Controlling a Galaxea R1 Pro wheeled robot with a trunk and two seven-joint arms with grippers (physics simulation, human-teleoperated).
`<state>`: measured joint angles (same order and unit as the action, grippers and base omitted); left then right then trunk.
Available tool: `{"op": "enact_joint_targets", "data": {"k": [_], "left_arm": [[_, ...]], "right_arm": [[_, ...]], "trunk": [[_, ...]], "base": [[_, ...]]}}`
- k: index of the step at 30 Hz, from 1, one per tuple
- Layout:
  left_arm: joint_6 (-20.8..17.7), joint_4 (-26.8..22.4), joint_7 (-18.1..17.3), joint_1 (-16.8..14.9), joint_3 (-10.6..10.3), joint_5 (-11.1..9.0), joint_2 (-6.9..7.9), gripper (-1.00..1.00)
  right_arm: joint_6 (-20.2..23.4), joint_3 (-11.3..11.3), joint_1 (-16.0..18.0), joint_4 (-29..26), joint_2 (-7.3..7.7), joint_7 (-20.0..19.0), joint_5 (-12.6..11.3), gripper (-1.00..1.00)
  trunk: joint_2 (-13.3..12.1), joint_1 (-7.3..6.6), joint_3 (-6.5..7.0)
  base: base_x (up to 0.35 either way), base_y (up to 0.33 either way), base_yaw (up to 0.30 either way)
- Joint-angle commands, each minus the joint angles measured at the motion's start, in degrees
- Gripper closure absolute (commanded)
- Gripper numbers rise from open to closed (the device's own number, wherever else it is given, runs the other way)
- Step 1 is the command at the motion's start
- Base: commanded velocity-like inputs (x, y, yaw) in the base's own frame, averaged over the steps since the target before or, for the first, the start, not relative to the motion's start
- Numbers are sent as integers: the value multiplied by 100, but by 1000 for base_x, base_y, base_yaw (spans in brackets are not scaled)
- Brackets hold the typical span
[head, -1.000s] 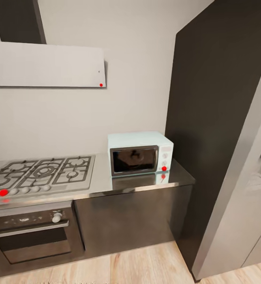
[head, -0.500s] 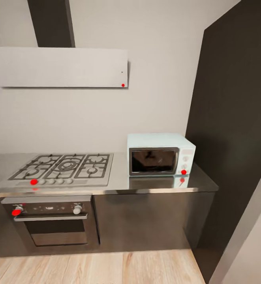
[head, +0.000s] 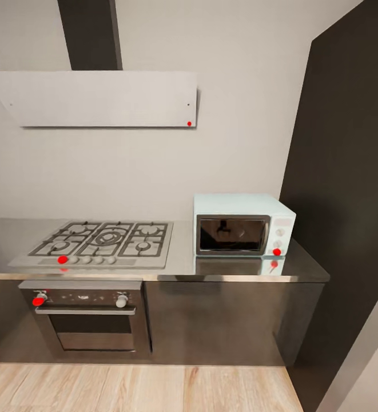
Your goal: In the kitchen, take the popcorn bag from the countertop, put it into the microwave, and heat it until the popcorn is cooked so the cooked popcorn ends up inside the bag.
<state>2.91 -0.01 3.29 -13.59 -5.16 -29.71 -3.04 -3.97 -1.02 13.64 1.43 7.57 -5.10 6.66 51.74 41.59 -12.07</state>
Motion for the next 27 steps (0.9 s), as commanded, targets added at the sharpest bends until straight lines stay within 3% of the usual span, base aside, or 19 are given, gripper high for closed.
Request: {"op": "enact_joint_targets", "data": {"k": [1,17,27], "left_arm": [[16,2,21,-4,-52,-43,-5,-100],[25,1,22,-4,-55,-35,-13,-100],[54,1,22,-4,-55,-41,-5,-100]], "right_arm": [[-25,-18,7,15,3,-9,55,-100],[-25,-25,7,15,18,-6,42,-100],[-25,-30,10,15,15,0,38,-100]], "trunk": [[6,1,-8],[6,1,-8],[6,1,-8]], "base": [[0,0,0],[84,-188,-3],[4,-9,-180]]}}
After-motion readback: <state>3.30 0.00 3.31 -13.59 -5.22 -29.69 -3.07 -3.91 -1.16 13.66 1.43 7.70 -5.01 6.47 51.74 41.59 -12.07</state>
